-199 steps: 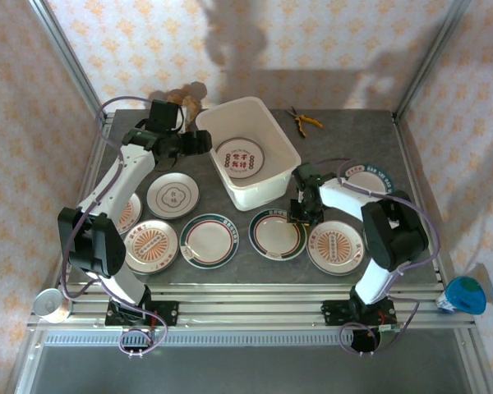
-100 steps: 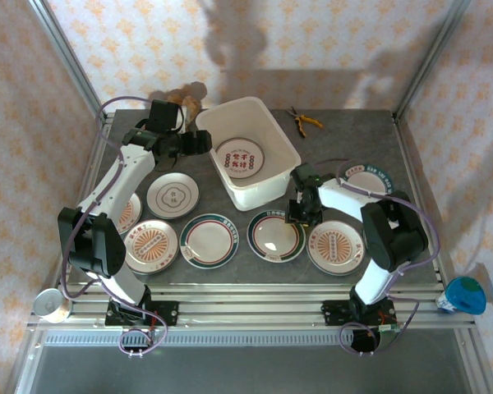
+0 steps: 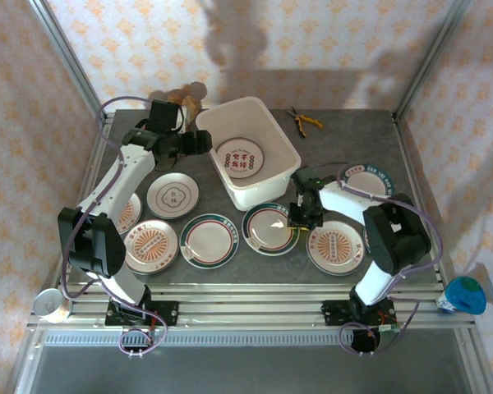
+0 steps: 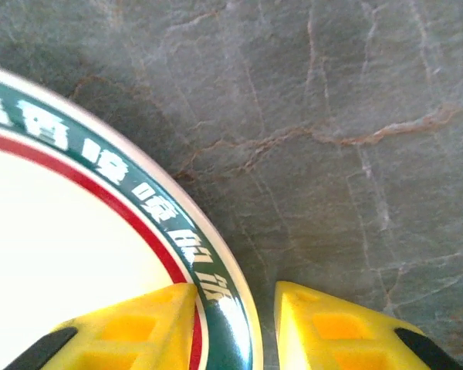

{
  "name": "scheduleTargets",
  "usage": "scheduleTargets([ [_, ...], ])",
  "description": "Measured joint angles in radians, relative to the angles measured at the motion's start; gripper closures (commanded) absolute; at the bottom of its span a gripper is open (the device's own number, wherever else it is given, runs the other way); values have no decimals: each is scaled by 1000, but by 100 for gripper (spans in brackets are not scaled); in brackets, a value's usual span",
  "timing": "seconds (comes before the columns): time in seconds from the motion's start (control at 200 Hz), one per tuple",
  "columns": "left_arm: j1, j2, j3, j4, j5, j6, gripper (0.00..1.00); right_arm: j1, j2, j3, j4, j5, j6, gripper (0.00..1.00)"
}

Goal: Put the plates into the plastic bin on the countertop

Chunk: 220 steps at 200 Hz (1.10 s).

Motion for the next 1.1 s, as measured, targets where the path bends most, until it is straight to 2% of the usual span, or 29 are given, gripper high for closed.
scheduleTargets([
  [1.101,0,11,0,0,0,0,11,0,-90,-95,73,-14,48,92],
])
